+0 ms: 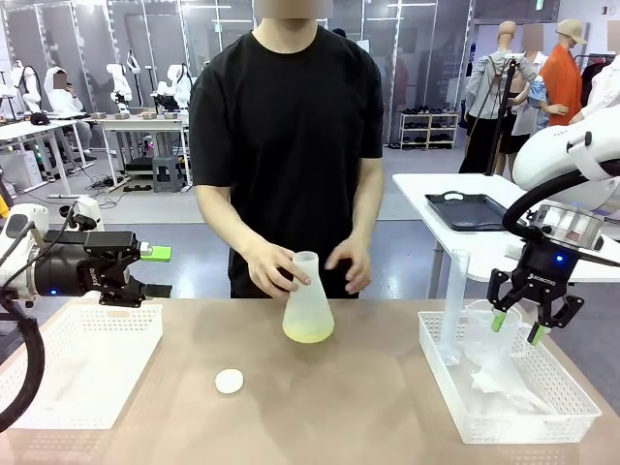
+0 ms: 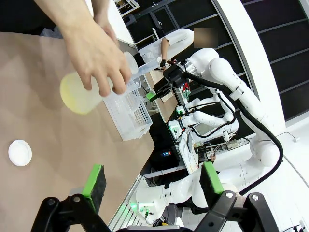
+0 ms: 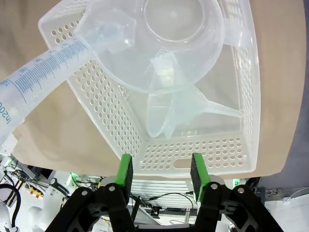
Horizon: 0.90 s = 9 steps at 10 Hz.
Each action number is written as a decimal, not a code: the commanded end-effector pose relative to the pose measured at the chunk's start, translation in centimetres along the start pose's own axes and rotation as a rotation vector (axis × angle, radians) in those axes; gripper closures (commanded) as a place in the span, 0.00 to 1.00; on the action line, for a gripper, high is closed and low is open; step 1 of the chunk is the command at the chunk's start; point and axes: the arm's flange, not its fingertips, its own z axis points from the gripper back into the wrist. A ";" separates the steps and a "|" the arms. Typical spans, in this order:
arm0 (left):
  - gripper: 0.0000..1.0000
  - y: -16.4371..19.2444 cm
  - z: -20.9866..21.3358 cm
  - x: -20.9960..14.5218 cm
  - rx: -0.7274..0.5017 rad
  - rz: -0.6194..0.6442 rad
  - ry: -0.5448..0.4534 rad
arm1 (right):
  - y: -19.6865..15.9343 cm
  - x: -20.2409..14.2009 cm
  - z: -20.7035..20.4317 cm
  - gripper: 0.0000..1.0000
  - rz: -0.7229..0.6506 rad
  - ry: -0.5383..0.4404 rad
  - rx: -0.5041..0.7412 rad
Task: Prepare the solutions needed for the experiment.
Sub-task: Once the solution is in the Big flask , pick up the Plastic Funnel and place it back into the right Organizing basket, then when the human places the Big flask in the center of the table, pick up the Big flask and place it in the left Organizing basket.
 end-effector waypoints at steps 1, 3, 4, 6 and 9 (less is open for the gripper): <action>0.00 -0.2 -0.3 0.1 -0.025 0.016 -0.023 | 0.0 0.0 0.0 0.39 0.006 0.003 0.000; 0.00 -0.2 -0.3 0.1 -0.025 0.016 -0.023 | 0.0 0.0 0.0 0.39 0.006 0.003 0.000; 0.00 -0.2 -0.3 0.1 -0.025 0.016 -0.023 | 0.0 0.0 0.0 0.39 0.006 0.003 0.000; 0.00 -0.2 -0.3 0.1 -0.025 0.016 -0.023 | 0.0 0.0 0.0 0.39 0.006 0.003 0.000; 0.00 -0.2 -0.3 0.1 -0.025 0.016 -0.023 | 0.9 -2.9 1.7 0.38 0.047 -0.074 0.068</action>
